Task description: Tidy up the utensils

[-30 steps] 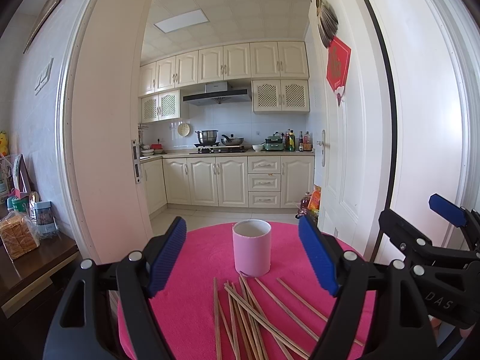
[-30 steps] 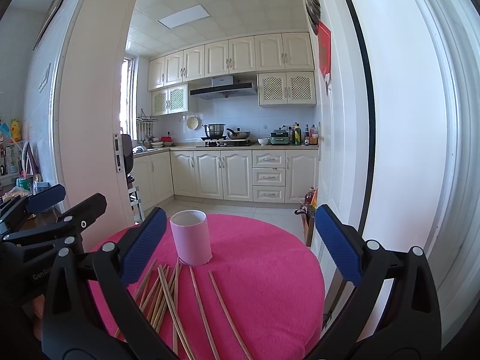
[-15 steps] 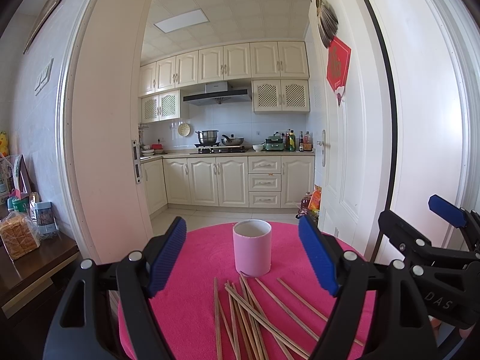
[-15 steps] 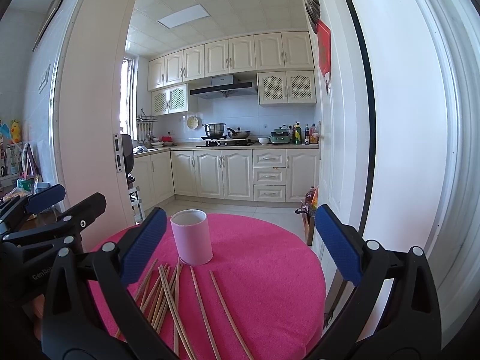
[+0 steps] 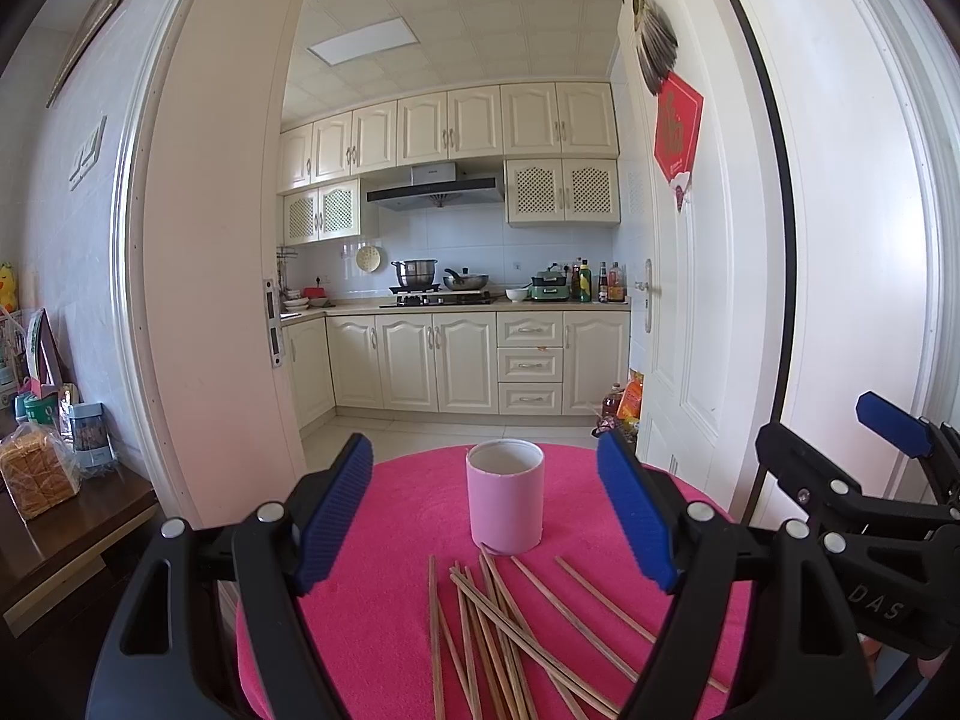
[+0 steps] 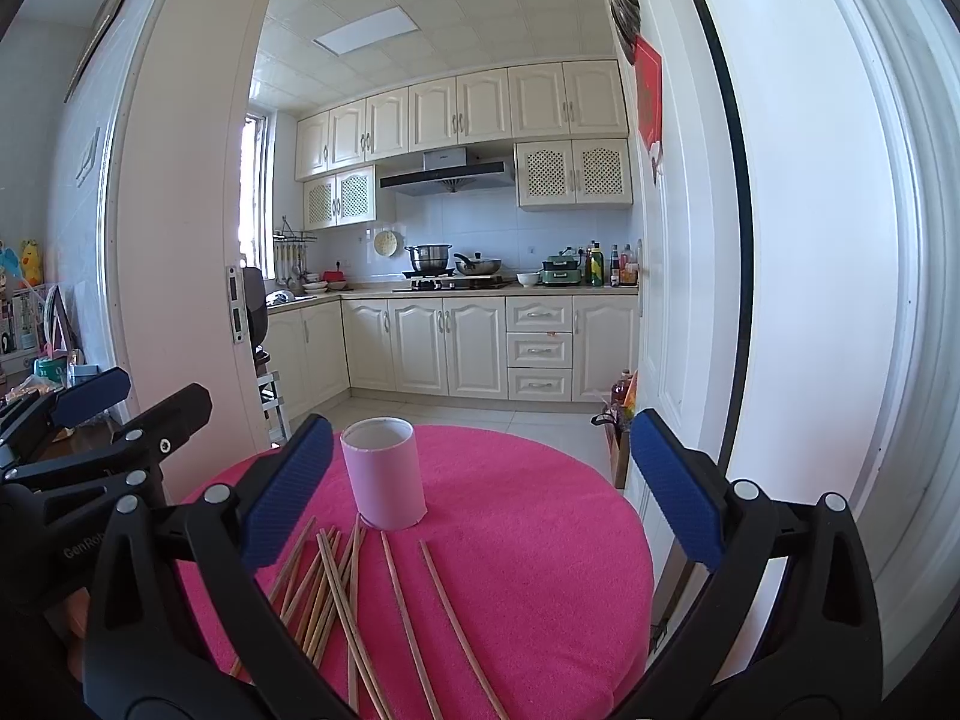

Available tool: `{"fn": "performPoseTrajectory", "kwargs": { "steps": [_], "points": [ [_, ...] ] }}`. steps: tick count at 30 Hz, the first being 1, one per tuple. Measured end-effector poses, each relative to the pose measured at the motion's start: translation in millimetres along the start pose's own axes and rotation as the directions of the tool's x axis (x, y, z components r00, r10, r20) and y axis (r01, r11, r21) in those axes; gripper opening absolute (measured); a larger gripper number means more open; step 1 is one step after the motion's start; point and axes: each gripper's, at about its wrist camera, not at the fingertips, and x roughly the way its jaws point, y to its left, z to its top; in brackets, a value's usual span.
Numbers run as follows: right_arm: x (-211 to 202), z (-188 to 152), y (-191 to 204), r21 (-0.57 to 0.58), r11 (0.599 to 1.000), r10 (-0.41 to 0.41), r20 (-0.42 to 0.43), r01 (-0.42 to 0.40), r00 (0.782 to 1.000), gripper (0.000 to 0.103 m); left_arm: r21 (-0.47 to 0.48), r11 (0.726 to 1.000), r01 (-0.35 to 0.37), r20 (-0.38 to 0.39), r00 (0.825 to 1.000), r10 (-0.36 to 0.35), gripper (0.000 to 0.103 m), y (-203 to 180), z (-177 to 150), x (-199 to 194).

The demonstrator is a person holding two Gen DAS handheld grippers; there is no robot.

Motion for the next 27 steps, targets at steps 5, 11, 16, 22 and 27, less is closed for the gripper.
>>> {"fn": "performPoseTrajectory", "kwargs": {
  "steps": [5,11,16,22,27],
  "points": [
    [1.0,-0.2,0.0,0.002,1.0,0.0,0.0,0.0,1.0,0.097,0.001,1.0,-0.001,0.003,1.0,0.001,0.076,-1.1,-0.2,-0.6],
    [2.0,-1.4,-0.3,0.004,1.0,0.001,-0.003,-0.001,1.0,0.097,0.001,1.0,0.0,0.001,1.0,0.0,0.076,1.4,-0.3,0.5],
    [3.6,-2.6,0.2,0.007,1.0,0.001,-0.006,-0.001,1.0,0.097,0.001,1.0,0.0,-0.001,1.0,0.0,0.076,0.0,-2.1,0.9],
    [7.2,-5.3,1.5,0.009,1.0,0.001,-0.016,-0.001,1.0,0.097,0.0,1.0,-0.002,-0.008,1.0,0.002,0.076,3.2,-4.0,4.4],
    [10.3,-5.3,0.3,0.015,1.0,0.004,-0.027,-0.004,1.0,0.097,0.0,1.0,-0.003,-0.017,1.0,0.003,0.076,5.9,-4.9,9.3]
  ]
}}
